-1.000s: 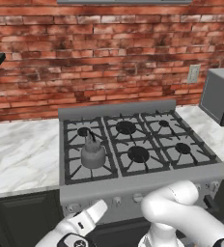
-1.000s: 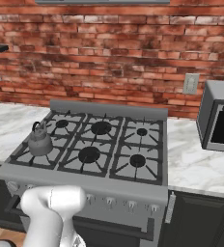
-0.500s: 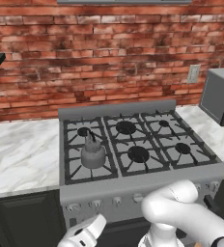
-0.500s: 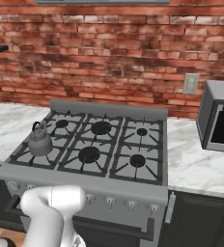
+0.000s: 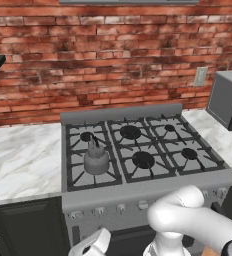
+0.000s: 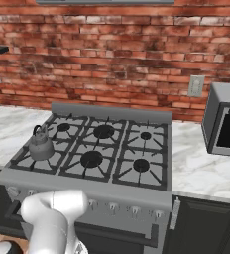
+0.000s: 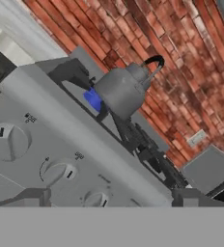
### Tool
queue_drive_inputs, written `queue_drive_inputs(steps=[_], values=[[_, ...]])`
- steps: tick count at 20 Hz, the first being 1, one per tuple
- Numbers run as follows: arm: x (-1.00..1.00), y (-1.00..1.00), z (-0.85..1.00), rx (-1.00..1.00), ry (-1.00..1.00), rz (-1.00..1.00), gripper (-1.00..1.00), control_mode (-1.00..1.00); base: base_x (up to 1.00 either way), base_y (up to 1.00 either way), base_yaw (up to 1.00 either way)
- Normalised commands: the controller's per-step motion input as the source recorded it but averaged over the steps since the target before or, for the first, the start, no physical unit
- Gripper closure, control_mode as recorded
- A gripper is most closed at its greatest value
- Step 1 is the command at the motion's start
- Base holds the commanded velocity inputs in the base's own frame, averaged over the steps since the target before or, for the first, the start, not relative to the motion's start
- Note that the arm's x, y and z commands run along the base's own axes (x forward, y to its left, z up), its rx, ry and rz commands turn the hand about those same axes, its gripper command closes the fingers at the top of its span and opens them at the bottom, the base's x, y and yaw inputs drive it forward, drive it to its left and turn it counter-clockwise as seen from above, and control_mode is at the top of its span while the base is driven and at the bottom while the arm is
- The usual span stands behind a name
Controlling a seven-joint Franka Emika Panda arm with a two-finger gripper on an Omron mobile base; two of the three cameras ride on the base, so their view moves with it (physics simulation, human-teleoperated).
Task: The kettle is done boiling. Turn off the stove, then wait for 300 timesteps before moving the kettle to the dining table.
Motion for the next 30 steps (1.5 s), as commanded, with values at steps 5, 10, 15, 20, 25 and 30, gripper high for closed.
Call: queue_drive_inputs(steps=[5, 10, 15, 20, 25, 30], values=[[0.26, 0.01, -0.27, 0.0, 0.06, 0.19, -1.0, -1.0, 0.0, 0.0, 0.0], [0.17, 0.07, -0.35, 0.0, 0.03, 0.19, -1.0, -1.0, 0.0, 0.0, 0.0], [0.04, 0.12, -0.41, 0.0, -0.07, 0.14, -1.0, -1.0, 0.0, 0.0, 0.0], [0.02, 0.18, -0.17, -0.02, -0.03, 0.12, -1.0, -1.0, 0.0, 0.0, 0.0], [0.18, 0.22, -0.06, -0.02, -0.01, 0.08, -1.0, -1.0, 0.0, 0.0, 0.0], [0.29, 0.12, -0.02, 0.0, 0.0, 0.07, -1.0, -1.0, 0.0, 0.0, 0.0]])
